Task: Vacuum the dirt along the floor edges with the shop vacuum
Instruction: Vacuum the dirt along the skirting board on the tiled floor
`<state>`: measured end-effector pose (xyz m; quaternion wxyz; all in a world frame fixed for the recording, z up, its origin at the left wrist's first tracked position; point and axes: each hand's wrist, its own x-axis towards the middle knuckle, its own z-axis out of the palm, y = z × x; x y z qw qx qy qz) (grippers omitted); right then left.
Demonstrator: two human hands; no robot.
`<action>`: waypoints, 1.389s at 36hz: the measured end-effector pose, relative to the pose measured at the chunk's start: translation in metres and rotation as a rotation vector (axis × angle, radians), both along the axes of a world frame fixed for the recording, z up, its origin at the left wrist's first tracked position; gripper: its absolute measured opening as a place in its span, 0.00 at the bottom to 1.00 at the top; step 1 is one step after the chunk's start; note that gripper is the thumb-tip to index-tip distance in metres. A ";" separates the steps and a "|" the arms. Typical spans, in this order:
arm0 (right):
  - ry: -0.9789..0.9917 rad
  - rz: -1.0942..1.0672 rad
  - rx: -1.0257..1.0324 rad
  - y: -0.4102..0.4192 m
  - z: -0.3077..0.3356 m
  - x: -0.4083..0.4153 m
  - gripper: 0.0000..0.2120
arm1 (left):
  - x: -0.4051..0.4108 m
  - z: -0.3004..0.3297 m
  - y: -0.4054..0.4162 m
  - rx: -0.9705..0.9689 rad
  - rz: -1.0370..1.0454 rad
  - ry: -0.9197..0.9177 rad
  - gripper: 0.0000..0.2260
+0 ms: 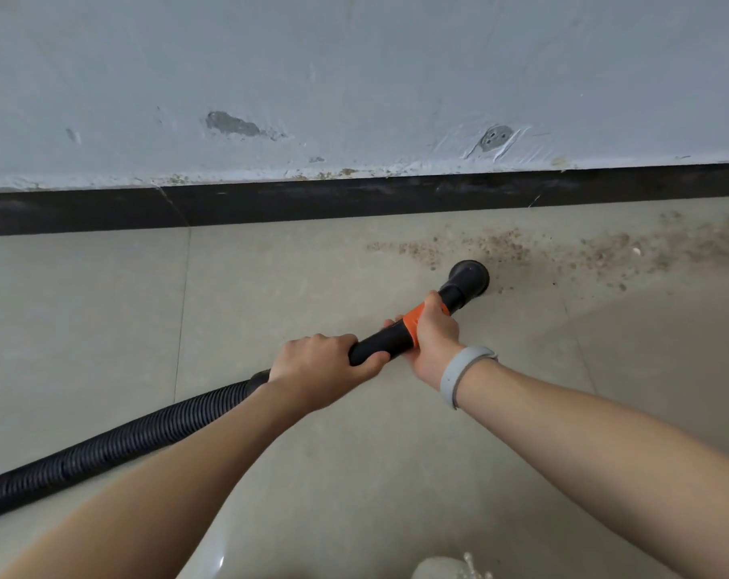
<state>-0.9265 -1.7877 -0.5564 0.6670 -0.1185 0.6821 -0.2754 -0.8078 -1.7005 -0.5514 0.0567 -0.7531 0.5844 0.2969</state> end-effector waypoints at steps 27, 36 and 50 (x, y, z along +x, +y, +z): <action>-0.128 0.301 0.018 0.030 -0.007 0.106 0.18 | 0.067 -0.006 0.066 -0.123 0.391 -0.074 0.19; -0.069 0.252 0.007 0.008 -0.003 0.082 0.20 | 0.055 -0.006 0.035 -0.100 0.288 -0.069 0.21; -0.068 0.152 -0.009 -0.047 -0.008 0.018 0.17 | 0.003 -0.007 -0.029 -0.085 0.156 -0.044 0.22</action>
